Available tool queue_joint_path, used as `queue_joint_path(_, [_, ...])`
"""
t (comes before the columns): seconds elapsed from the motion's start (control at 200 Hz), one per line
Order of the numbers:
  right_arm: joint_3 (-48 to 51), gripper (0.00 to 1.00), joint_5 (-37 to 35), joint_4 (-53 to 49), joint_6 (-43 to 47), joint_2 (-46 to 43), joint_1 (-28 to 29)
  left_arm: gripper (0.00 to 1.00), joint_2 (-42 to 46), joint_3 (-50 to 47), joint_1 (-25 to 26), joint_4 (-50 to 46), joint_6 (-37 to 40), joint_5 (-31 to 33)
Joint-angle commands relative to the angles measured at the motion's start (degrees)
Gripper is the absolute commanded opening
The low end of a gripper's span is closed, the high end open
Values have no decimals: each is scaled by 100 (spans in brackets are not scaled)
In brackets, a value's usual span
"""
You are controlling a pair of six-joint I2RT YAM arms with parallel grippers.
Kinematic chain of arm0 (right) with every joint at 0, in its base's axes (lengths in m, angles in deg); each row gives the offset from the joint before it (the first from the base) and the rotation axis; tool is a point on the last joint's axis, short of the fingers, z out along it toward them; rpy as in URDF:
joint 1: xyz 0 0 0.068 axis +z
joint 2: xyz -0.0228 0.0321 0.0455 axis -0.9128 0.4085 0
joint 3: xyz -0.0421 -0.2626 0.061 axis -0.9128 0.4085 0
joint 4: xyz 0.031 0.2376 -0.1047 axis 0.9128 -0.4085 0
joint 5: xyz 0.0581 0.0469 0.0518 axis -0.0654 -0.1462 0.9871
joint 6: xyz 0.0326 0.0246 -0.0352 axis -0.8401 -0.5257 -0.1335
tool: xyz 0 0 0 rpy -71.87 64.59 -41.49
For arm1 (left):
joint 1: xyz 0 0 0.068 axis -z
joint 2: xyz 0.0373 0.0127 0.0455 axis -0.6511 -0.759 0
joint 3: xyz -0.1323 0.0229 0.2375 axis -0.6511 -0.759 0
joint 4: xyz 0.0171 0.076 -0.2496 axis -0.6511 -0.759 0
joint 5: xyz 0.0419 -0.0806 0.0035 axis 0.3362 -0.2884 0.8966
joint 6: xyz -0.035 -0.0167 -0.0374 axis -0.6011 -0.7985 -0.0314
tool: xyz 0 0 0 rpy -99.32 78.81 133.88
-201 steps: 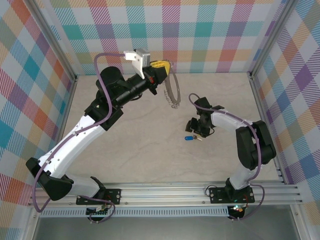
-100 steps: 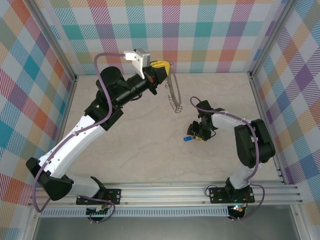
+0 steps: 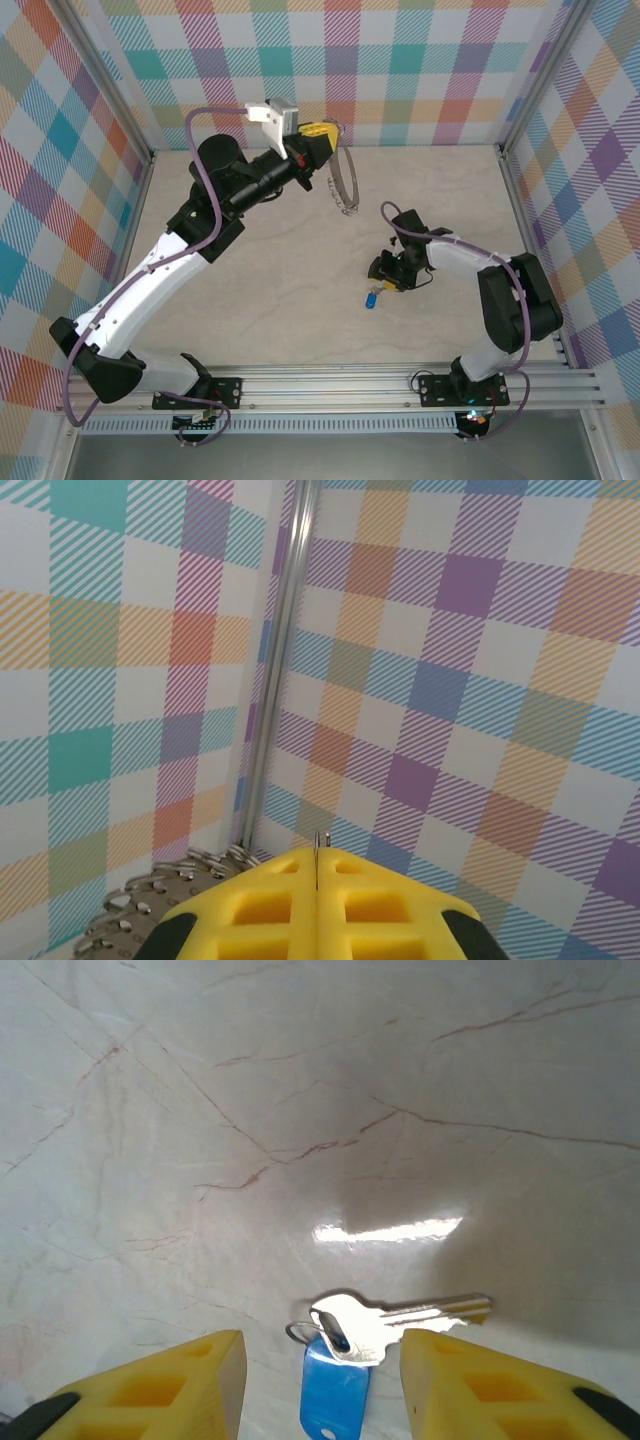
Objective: Put the keys on the keyring
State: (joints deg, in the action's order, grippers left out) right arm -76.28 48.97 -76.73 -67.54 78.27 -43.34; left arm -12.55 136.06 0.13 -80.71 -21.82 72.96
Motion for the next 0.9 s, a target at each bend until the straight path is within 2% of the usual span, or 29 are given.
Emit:
queue_joint_path(0.0, [-343,46,-331,-518,-75,-42,2,0,237,-75,51,424,13,-22])
queue_joint_path(0.215, [-736,50,-1039,-1377,-526,34,217,0,288,-109,47,432,48,21])
queue_joint_path(0.48, [-585,48,-1010,-1390,-1325,113,695,0,339,-185,50,503,97,67])
queue_joint_path(0.67, [-768,52,-1002,-1420,-1438,433,1019,0,353,-209,48,529,102,80])
queue_joint_path(0.895, [-810,52,-1032,-1298,-1545,768,1103,0,350,-219,41,581,107,78])
